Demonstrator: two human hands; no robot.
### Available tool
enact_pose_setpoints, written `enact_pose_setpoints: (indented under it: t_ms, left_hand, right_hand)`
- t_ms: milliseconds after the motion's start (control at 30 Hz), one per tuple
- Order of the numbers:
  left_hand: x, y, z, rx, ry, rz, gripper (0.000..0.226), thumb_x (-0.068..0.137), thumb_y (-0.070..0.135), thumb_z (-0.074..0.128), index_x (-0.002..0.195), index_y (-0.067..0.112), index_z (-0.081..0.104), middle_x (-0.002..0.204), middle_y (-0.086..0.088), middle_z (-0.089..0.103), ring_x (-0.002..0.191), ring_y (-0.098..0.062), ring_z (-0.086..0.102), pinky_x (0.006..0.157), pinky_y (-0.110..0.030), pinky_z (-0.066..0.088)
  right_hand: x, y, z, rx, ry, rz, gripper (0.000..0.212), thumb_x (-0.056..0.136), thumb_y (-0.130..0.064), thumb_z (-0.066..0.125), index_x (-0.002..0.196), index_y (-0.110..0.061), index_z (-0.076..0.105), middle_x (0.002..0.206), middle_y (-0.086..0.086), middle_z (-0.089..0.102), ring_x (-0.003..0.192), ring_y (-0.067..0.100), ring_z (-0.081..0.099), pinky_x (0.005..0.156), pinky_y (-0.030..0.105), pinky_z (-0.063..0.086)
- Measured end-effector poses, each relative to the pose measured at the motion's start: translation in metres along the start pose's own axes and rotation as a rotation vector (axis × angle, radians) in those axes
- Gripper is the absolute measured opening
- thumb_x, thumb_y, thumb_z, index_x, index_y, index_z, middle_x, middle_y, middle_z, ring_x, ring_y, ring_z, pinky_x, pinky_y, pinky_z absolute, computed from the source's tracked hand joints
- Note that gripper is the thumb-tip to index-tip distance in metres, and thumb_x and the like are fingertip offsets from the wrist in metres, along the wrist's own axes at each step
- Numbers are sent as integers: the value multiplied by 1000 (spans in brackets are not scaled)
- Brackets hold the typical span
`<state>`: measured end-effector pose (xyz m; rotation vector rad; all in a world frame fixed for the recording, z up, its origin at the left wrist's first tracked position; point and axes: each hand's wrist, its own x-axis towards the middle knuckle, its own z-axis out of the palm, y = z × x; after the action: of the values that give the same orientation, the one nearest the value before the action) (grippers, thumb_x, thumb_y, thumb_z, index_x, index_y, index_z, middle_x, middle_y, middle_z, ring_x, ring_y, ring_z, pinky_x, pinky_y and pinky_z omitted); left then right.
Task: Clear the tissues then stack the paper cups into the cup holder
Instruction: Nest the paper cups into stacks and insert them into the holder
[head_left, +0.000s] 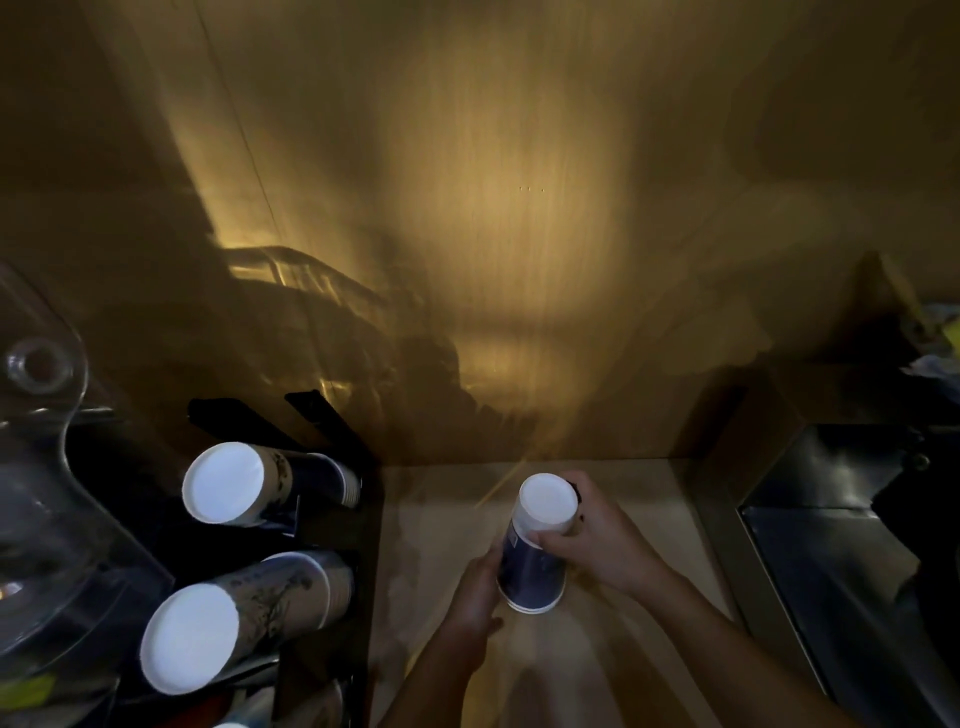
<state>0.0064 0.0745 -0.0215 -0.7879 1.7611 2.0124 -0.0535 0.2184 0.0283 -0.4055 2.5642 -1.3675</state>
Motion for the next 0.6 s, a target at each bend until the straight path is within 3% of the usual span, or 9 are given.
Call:
enact_pose_setpoints:
  t_ms: [67,133,300,467,600]
  left_hand:
    - [-5,0,-3,-67,-14,-127,35,92,54,39,94,27,61,99,2,65,98,-20,59,81,-33,44]
    - [-7,3,-8,-97,-3,-137,36,90,52,44,101,23,63,101,-3,68,97,-22,61,77,-34,46]
    - [-22,26,-17,-164,36,-17,29,88,42,52,90,22,73,97,-2,74,96,-20,64,77,-33,49]
    - [-52,64,-29,-277,37,106,28,87,40,56,86,18,73,81,0,74,81,-16,64,67,-30,47]
    - [-85,92,-44,-361,49,265,28,90,35,52,89,16,73,75,0,74,70,-13,63,64,-28,45]
  right_hand:
    - [-2,-6,-4,9,-4,-26,59,54,-53,73,103,-47,42,109,-16,56,98,3,54,79,31,51]
    - [-2,-14,-10,11,-6,-62,57,56,-52,73,103,-50,40,110,-17,53,101,4,53,78,30,52]
    - [0,-42,-30,36,43,-168,58,66,-33,77,109,-46,41,114,-13,52,105,9,50,74,23,47]
    - [0,-95,-44,11,144,-355,61,68,-22,78,119,-26,45,116,0,55,105,18,51,83,36,47]
    - [-5,-142,-50,41,157,-506,63,70,-25,76,123,-21,43,120,1,53,110,18,49,85,33,46]
